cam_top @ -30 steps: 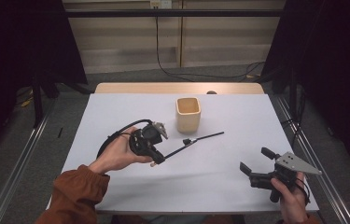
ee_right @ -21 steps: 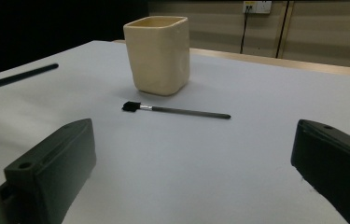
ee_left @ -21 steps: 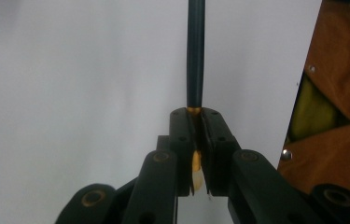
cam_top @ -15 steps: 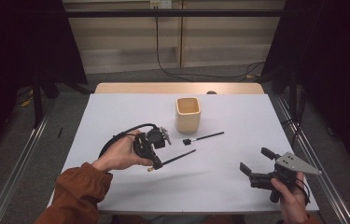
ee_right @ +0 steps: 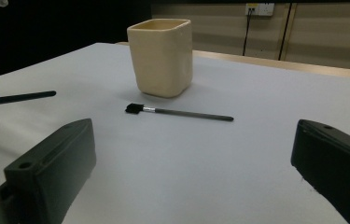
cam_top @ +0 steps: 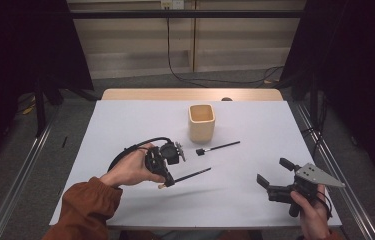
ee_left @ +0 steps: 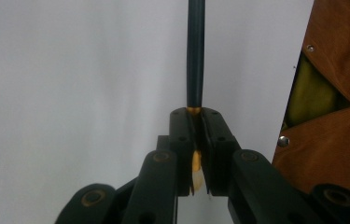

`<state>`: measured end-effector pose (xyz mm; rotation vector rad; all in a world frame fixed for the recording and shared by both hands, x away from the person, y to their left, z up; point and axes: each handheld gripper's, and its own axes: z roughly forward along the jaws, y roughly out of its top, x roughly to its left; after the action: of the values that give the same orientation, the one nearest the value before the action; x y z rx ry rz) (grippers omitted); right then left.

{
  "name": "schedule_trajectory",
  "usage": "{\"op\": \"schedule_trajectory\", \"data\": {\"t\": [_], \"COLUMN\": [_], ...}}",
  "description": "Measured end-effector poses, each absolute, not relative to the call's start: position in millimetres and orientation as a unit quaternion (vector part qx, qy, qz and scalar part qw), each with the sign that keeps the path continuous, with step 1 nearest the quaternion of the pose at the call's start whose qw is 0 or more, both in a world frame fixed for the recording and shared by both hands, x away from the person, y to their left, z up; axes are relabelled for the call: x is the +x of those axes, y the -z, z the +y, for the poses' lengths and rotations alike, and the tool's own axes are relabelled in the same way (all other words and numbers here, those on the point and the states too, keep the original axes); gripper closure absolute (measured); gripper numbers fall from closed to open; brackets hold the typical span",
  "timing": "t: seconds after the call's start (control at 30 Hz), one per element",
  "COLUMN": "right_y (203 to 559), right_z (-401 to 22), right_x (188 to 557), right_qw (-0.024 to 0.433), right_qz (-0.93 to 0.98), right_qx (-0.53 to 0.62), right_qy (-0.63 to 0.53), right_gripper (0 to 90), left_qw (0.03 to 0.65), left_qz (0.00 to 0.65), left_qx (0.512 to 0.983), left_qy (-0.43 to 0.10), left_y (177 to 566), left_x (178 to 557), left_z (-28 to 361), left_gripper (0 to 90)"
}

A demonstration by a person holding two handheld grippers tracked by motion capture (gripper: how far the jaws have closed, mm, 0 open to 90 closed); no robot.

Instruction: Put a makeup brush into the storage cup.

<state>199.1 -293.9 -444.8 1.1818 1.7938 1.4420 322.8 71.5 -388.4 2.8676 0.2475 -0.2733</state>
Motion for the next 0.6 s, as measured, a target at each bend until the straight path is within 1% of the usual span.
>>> {"op": "schedule_trajectory", "data": {"t": [0.1,0.2,0.33,0.6], "right_y": [444,443,441,427], "right_z": [-294,-292,-290,-286], "right_x": [199,200,203,215], "right_qw": [0.274,0.274,0.276,0.282], "right_qz": [0.668,0.668,0.667,0.662], "right_qx": [0.435,0.432,0.425,0.412], "right_qy": [-0.538,-0.541,-0.546,-0.56], "right_gripper": [0.0,0.0,0.0,0.0], "left_qw": [0.137,0.139,0.129,0.13], "left_qz": [0.083,0.08,0.068,0.07], "left_qx": [0.982,0.983,0.985,0.985], "left_qy": [0.099,0.09,0.089,0.09], "left_y": [387,386,388,388], "left_x": [323,322,321,320], "left_z": [73,74,74,73], "left_gripper": [83.9,83.9,83.9,83.8]}}
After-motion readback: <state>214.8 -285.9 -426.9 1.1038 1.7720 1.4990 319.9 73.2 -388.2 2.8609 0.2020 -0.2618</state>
